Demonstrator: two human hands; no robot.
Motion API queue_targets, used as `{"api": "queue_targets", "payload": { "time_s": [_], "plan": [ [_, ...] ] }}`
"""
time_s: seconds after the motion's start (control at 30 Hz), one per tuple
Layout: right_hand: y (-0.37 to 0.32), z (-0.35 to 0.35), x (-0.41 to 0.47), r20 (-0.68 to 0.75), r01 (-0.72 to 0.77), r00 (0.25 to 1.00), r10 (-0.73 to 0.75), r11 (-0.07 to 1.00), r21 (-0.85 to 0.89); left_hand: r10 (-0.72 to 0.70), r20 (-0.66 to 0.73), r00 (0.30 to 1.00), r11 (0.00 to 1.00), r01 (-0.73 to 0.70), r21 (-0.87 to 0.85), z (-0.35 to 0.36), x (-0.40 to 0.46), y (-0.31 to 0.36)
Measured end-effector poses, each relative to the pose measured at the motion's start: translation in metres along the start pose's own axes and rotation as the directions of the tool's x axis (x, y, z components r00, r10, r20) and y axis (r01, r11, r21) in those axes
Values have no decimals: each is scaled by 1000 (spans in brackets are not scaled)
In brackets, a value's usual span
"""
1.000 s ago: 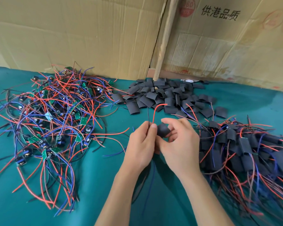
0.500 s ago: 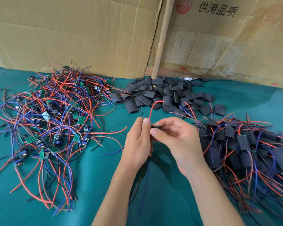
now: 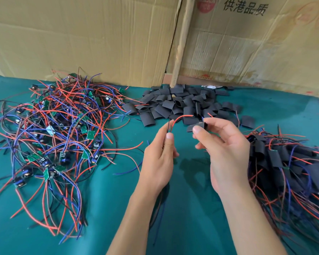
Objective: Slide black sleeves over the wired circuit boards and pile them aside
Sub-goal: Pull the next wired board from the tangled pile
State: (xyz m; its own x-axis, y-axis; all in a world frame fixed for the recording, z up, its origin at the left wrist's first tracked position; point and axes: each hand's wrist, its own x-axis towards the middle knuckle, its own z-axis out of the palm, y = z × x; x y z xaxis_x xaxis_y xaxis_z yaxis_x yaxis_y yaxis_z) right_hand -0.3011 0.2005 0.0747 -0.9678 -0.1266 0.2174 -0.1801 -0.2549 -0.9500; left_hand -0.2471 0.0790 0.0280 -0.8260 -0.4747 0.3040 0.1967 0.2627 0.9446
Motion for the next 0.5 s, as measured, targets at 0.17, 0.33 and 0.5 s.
{"api": "queue_targets", "payload": {
  "time_s": [0.17,0.33,0.5],
  "plan": [
    [1,-1,1,-43,19,999,-20,1000,-22,-3,-55,998,1000,4,24,-1,3,-2],
    [2,-2,2,-117,38,992,-35,999,23,-37,-70,997,999,38,25,-3,4,-1],
    [4,0,1,-140,54,989,-51,998,20,-43,-86,995,999,43,1,-4,4,-1]
  ]
}}
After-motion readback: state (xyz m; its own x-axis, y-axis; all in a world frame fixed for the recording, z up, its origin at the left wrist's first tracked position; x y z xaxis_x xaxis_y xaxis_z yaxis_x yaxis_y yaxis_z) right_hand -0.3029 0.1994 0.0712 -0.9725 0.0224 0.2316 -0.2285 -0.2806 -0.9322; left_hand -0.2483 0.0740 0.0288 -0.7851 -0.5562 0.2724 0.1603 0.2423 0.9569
